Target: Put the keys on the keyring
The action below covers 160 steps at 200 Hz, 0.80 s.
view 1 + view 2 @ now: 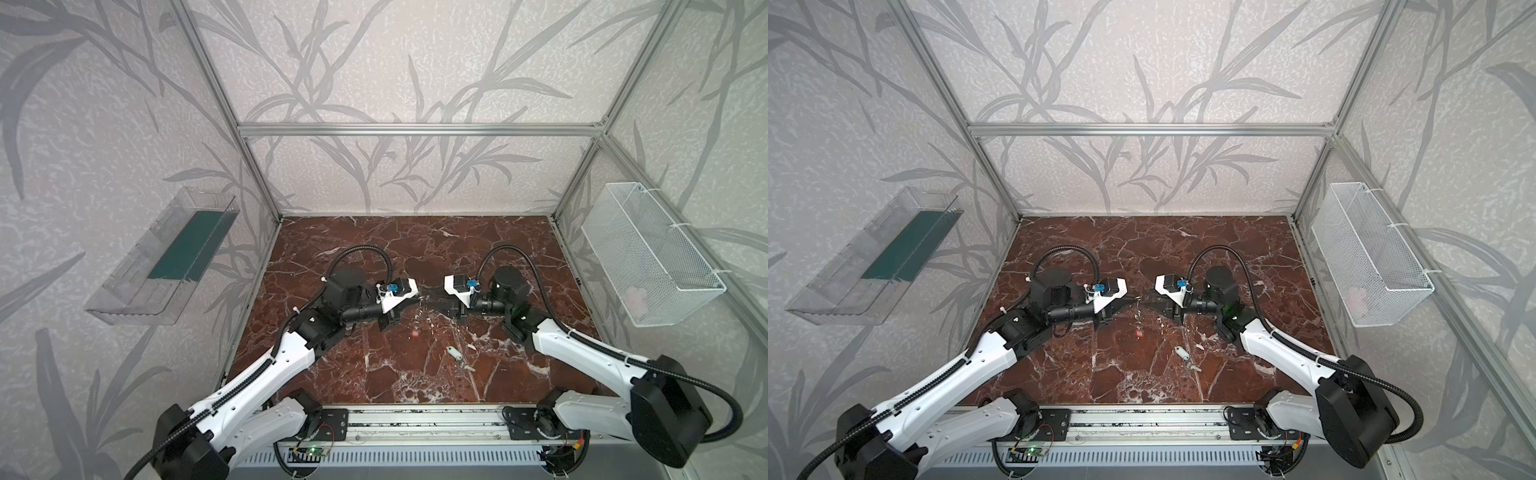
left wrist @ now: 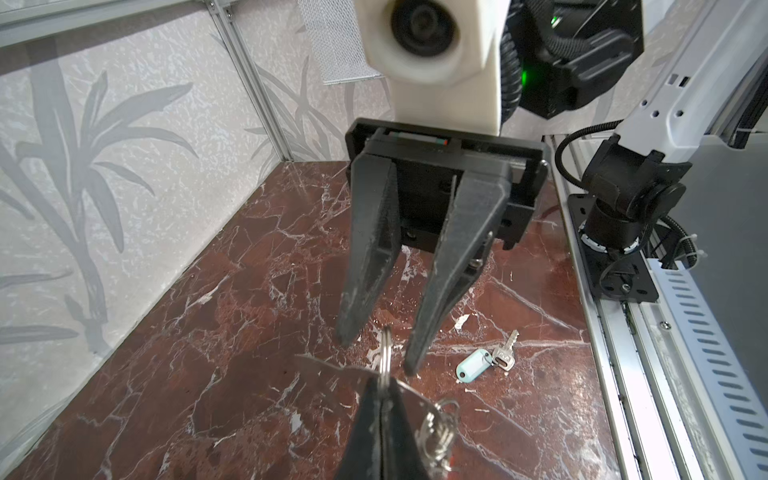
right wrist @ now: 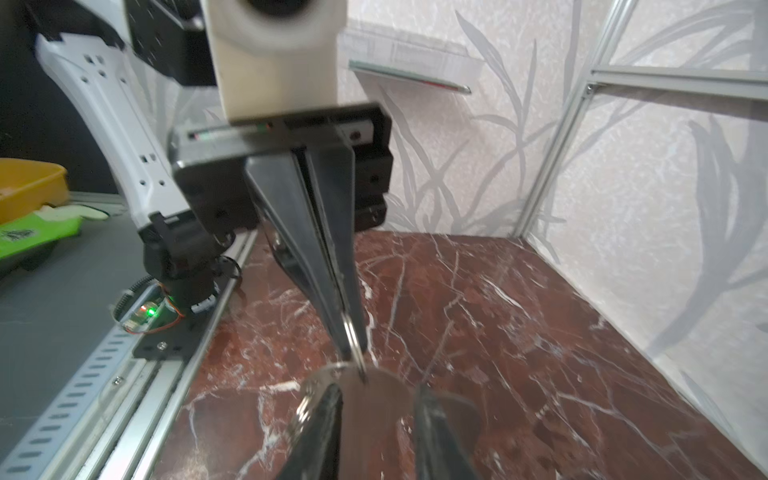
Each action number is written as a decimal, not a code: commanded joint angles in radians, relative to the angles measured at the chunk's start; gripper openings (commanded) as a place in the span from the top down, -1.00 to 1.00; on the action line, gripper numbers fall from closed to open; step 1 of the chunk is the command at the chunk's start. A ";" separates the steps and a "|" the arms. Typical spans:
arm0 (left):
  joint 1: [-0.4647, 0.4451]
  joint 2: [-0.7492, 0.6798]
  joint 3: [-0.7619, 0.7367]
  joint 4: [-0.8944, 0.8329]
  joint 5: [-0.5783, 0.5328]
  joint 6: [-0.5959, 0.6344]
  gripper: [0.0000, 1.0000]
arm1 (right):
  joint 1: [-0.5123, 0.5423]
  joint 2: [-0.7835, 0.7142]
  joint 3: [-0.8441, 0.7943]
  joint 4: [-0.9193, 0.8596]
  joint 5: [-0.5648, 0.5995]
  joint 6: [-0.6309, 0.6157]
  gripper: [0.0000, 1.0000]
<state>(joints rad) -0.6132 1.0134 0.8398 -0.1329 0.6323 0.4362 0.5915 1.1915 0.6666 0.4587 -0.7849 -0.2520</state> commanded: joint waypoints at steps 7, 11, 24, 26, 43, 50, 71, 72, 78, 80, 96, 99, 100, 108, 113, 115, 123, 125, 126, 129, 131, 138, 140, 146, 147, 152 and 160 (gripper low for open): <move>0.001 0.032 0.128 -0.239 -0.078 0.109 1.00 | 0.003 -0.108 0.034 -0.233 0.239 -0.104 0.13; -0.001 0.041 0.143 -0.255 -0.090 0.120 1.00 | 0.006 -0.119 0.036 -0.251 0.275 -0.114 0.14; -0.006 0.071 0.191 -0.335 -0.135 0.132 1.00 | 0.035 -0.149 0.041 -0.301 0.369 -0.165 0.17; -0.006 0.079 0.199 -0.347 -0.141 0.134 1.00 | 0.042 -0.154 0.041 -0.305 0.381 -0.175 0.18; -0.014 0.125 0.273 -0.434 -0.178 0.140 1.00 | 0.093 -0.177 0.036 -0.302 0.468 -0.243 0.19; -0.020 0.144 0.303 -0.465 -0.190 0.145 1.00 | 0.109 -0.179 0.036 -0.293 0.496 -0.261 0.20; -0.041 0.194 0.388 -0.545 -0.216 0.146 1.00 | 0.168 -0.169 0.050 -0.269 0.591 -0.330 0.28; -0.041 0.196 0.392 -0.548 -0.216 0.145 1.00 | 0.171 -0.169 0.051 -0.267 0.594 -0.335 0.28; -0.047 0.209 0.412 -0.567 -0.217 0.145 1.00 | 0.190 -0.165 0.050 -0.253 0.615 -0.353 0.29; -0.050 0.213 0.420 -0.573 -0.218 0.144 1.00 | 0.196 -0.163 0.050 -0.245 0.622 -0.360 0.29; -0.062 0.235 0.463 -0.604 -0.224 0.131 1.00 | 0.221 -0.154 0.043 -0.182 0.664 -0.391 0.34; -0.066 0.240 0.470 -0.610 -0.224 0.129 1.00 | 0.224 -0.152 0.043 -0.175 0.666 -0.393 0.35; -0.066 0.241 0.472 -0.612 -0.224 0.129 1.00 | 0.225 -0.151 0.043 -0.172 0.667 -0.395 0.35; -0.074 0.250 0.487 -0.624 -0.226 0.125 1.00 | 0.230 -0.144 0.043 -0.154 0.669 -0.400 0.37; -0.080 0.255 0.495 -0.630 -0.227 0.121 1.00 | 0.234 -0.141 0.044 -0.141 0.676 -0.400 0.40; -0.081 0.255 0.496 -0.632 -0.228 0.121 1.00 | 0.236 -0.139 0.044 -0.135 0.679 -0.400 0.40; -0.089 0.262 0.505 -0.639 -0.235 0.118 1.00 | 0.238 -0.135 0.043 -0.112 0.684 -0.395 0.42; -0.091 0.262 0.507 -0.639 -0.236 0.117 1.00 | 0.238 -0.134 0.043 -0.107 0.684 -0.393 0.42; -0.092 0.263 0.507 -0.640 -0.237 0.117 1.00 | 0.239 -0.134 0.043 -0.105 0.683 -0.393 0.42; -0.094 0.263 0.508 -0.641 -0.238 0.118 1.00 | 0.240 -0.132 0.041 -0.098 0.681 -0.390 0.43; -0.096 0.263 0.508 -0.642 -0.239 0.118 1.00 | 0.241 -0.132 0.041 -0.094 0.680 -0.389 0.43; -0.100 0.263 0.508 -0.641 -0.242 0.117 1.00 | 0.241 -0.129 0.041 -0.084 0.675 -0.385 0.44; -0.102 0.263 0.508 -0.640 -0.244 0.118 1.00 | 0.241 -0.129 0.041 -0.082 0.675 -0.384 0.44; -0.104 0.262 0.508 -0.639 -0.246 0.116 1.00 | 0.243 -0.126 0.041 -0.077 0.674 -0.379 0.44; -0.104 0.262 0.509 -0.639 -0.246 0.116 1.00 | 0.244 -0.126 0.041 -0.076 0.675 -0.379 0.45; -0.106 0.261 0.508 -0.639 -0.244 0.116 1.00 | 0.245 -0.124 0.039 -0.072 0.678 -0.378 0.45; -0.108 0.259 0.510 -0.638 -0.246 0.115 1.00 | 0.246 -0.122 0.036 -0.058 0.692 -0.371 0.45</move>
<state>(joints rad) -0.7116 1.2755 1.3167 -0.7349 0.3943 0.5472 0.8288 1.0637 0.6819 0.3157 -0.1322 -0.6231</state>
